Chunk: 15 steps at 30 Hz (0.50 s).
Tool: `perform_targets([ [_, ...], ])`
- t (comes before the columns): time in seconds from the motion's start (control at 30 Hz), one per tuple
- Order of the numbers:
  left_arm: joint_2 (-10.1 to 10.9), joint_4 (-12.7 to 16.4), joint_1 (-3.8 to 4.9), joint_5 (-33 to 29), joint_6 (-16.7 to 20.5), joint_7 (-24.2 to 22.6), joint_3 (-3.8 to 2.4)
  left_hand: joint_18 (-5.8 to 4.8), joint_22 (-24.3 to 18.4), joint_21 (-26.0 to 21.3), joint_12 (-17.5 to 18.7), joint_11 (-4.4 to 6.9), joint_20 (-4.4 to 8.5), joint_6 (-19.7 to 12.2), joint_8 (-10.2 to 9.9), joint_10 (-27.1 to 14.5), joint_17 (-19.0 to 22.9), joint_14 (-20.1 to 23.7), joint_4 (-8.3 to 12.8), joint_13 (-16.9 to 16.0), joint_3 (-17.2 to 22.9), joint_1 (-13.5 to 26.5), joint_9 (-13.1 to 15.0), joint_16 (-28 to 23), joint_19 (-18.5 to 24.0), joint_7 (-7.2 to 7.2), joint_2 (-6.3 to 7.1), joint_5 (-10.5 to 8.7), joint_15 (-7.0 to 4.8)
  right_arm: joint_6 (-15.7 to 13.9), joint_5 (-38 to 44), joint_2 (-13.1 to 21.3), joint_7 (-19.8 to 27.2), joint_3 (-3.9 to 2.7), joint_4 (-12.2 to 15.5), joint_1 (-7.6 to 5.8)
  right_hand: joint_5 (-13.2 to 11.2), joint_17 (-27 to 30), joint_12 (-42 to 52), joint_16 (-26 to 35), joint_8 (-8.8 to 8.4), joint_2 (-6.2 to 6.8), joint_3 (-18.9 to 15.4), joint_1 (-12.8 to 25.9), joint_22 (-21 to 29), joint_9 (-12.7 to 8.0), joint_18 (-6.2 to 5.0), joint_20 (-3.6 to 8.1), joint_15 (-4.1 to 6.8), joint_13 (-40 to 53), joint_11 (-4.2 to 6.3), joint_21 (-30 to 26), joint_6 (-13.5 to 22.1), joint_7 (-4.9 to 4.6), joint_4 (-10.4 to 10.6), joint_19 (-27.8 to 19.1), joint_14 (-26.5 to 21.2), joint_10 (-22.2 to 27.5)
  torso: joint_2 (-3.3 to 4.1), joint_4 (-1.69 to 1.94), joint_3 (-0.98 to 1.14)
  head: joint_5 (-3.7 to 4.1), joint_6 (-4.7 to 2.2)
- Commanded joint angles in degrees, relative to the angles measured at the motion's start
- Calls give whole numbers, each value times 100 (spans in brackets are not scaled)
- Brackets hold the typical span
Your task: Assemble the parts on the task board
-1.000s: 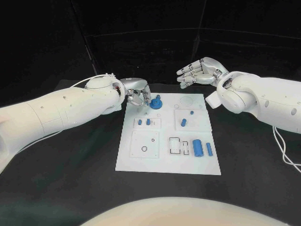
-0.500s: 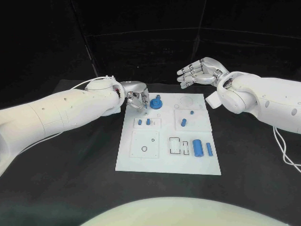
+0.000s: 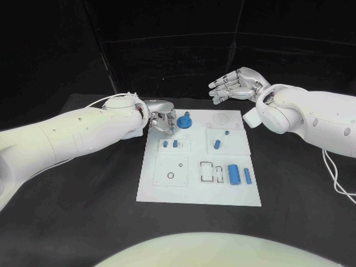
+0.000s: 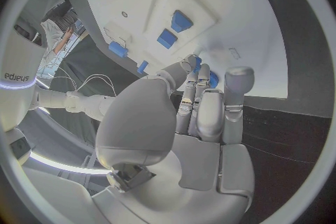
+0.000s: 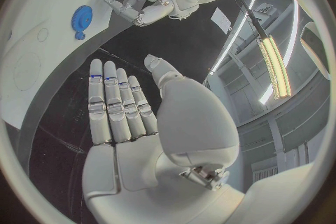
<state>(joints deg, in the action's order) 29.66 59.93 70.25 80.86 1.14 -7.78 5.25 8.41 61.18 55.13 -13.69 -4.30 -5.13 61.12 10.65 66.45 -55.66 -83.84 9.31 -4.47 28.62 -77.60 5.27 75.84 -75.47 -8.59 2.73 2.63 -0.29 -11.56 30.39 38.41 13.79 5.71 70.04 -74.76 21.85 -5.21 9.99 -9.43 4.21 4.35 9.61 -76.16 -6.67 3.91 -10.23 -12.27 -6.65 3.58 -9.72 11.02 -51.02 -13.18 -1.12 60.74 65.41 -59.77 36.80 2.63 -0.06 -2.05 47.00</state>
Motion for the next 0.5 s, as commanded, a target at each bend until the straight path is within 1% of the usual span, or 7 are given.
perform_targets([
  [0.03, -12, 7, 5, -33, -97, 28, 7, -56, -1, -1, 14, -3, -15, 25, -28, 28, 7, -19, -9, -8, 15, 35, -8, -22, -27, 1, -36, 28, -24, 11, 4, 0, 57, -4, 8, -10, 21, 8, 25, -24, 29, -61, -26, 18, 9, 7, -18, -8, 8, 6, -9, -36, 32, -57, 4, 36, -37, 32, 2, -1, -2, 22, 4],
  [0.2, -20, 9, 5, -33, -124, 35, 23, -57, 2, 2, 15, -2, -15, 25, -29, 29, 17, -18, -9, -8, 15, 37, -9, -26, -28, 2, -33, 28, -24, 12, 4, 2, 56, -4, 9, -10, 21, 8, 25, -24, 29, -61, -26, 18, 9, 7, -18, -8, 8, 6, -9, -36, 32, -57, 4, 36, -37, 32, -1, 5, -1, 23, 5],
  [0.5, -30, 8, 5, -33, -163, 53, 37, -56, -1, -4, 20, -2, -15, 27, -32, 31, 34, -15, -15, -9, 15, 48, -10, -33, -24, 3, -32, 28, -25, 9, 4, 2, 57, -4, 10, -10, 21, 10, 27, -26, 29, -64, -27, 14, 11, 7, -18, -8, 8, 6, -9, -40, 33, -57, 4, 38, -38, 33, 1, 0, -5, 3, 10],
])
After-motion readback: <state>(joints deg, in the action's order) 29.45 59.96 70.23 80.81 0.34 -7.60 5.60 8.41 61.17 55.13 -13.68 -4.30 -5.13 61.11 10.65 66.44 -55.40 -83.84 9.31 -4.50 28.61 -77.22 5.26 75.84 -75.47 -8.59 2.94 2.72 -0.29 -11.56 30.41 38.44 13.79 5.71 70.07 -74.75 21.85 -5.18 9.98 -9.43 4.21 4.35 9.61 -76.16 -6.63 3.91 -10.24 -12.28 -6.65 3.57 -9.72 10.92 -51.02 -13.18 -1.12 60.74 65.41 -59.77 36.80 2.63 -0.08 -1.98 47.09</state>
